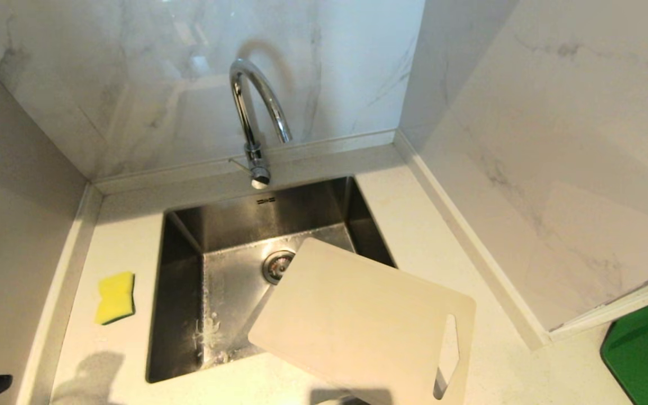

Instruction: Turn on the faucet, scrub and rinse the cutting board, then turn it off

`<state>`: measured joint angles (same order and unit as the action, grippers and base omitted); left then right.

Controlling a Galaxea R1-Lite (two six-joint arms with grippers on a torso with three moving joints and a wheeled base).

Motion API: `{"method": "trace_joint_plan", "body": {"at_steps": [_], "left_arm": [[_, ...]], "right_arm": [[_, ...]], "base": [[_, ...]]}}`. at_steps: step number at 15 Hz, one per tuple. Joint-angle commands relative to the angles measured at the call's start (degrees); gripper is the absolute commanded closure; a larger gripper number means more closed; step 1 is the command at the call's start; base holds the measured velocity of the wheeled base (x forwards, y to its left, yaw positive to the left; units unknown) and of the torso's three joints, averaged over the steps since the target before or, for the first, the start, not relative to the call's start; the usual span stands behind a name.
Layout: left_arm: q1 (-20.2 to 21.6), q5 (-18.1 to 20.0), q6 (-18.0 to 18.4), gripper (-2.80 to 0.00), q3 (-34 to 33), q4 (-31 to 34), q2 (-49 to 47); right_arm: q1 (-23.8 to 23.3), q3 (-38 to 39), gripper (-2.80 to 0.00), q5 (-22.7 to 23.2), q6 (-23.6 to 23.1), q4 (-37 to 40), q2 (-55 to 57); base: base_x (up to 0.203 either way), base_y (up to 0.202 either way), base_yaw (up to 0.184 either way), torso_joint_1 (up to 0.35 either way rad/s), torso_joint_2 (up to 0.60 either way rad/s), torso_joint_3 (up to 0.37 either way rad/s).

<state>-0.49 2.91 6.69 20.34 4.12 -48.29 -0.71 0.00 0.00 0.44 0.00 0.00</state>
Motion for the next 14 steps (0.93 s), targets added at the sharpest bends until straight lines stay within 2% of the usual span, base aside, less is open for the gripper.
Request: {"method": "trace_joint_plan", "body": {"at_steps": [1,6,9,11,14], "left_arm": [[0.03,-0.12,0.32,0.00,-9.85,-7.43,9.82],[0.04,-0.27,-0.06,0.00,-20.01,-11.81,18.13],[0.15,-0.45,-1.81,0.00,-20.42,-8.59,22.52],[0.42,-0.51,-2.01,0.00,-20.43,-5.17,26.56],[0.50,-0.77,-2.02,0.00,-20.43,-4.02,34.33]], "right_arm": [[0.00,0.00,0.00,0.00,0.00,0.00,-0.08],[0.00,0.00,0.00,0.00,0.00,0.00,0.00],[0.00,0.00,0.00,0.00,0.00,0.00,-0.09],[0.00,0.00,0.00,0.00,0.00,0.00,-0.09],[0.00,0.00,0.00,0.00,0.00,0.00,-0.01]], "base": [[0.000,0.000,0.000,0.000,0.00,0.000],[0.000,0.000,0.000,0.000,0.00,0.000],[0.000,0.000,0.000,0.000,0.00,0.000],[0.000,0.000,0.000,0.000,0.00,0.000],[0.000,0.000,0.000,0.000,0.00,0.000]]}}
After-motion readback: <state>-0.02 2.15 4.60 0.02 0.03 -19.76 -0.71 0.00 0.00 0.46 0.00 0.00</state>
